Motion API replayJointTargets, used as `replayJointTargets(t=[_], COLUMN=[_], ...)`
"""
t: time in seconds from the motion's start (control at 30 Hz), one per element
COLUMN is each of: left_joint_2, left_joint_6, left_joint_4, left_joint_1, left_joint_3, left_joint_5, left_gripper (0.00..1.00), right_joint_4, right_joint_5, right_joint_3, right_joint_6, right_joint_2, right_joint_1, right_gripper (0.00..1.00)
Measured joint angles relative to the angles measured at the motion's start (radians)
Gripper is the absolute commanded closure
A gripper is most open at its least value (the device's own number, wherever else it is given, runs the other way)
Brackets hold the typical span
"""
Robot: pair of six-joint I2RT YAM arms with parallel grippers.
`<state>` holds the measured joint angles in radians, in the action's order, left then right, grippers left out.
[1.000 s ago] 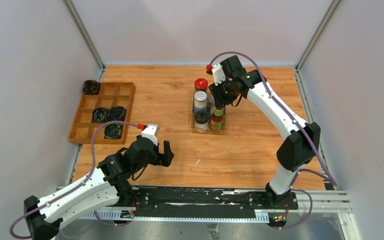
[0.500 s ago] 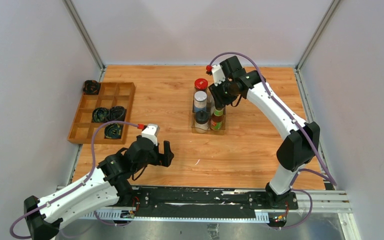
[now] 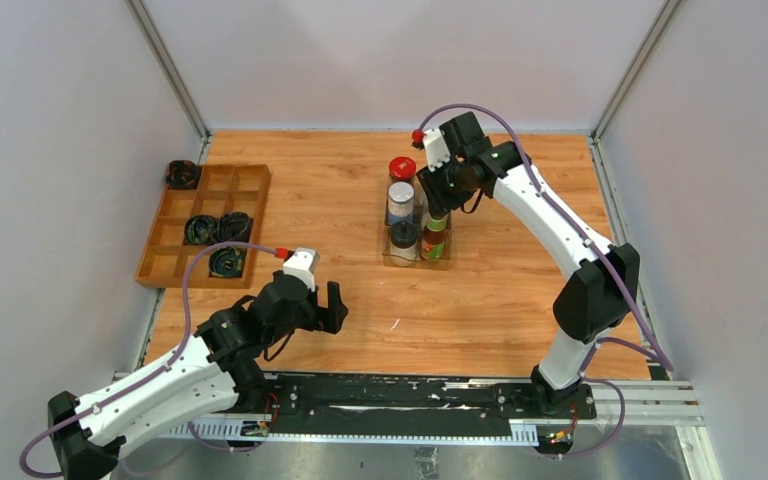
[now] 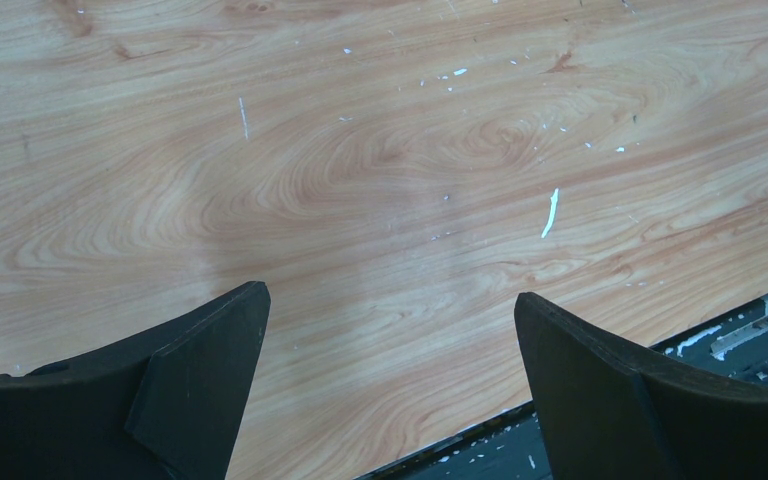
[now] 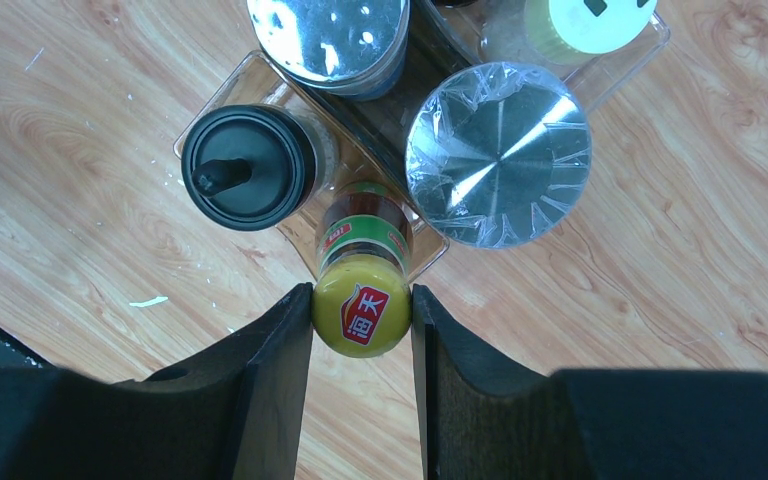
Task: Organize the condiment bottles
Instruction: Place the bottle in the storage box.
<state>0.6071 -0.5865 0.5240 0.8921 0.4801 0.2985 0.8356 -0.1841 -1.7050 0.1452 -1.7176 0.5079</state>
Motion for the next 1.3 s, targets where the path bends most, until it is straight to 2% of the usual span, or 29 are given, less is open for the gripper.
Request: replayJointTargets(t=[0.47, 1.13, 1.3], left_joint_2=[0.007, -0.003, -0.004], left_joint_6=[0.000, -0.001, -0.001], left_joint_4=[0.000, 0.000, 0.000], left_joint_1=[0.000, 0.000, 0.000], left_joint_3=[0.000, 0.000, 0.000], left_joint_5=[-0.002, -0.016, -0.019], left_gripper=[0.00, 0.00, 0.00], right_joint_4=[-0.021, -0.033, -0.033], right_joint_5=[0.000, 0.000, -0.003], right_joint_3=[0.027, 0.083, 0.083], right_joint_6=[0.000, -0.016, -0.021], right_joint_2=[0.016, 0.066, 0.066], right_joint_1=[0.000, 0.000, 0.000], right_gripper=[0.67, 0.43, 0.42])
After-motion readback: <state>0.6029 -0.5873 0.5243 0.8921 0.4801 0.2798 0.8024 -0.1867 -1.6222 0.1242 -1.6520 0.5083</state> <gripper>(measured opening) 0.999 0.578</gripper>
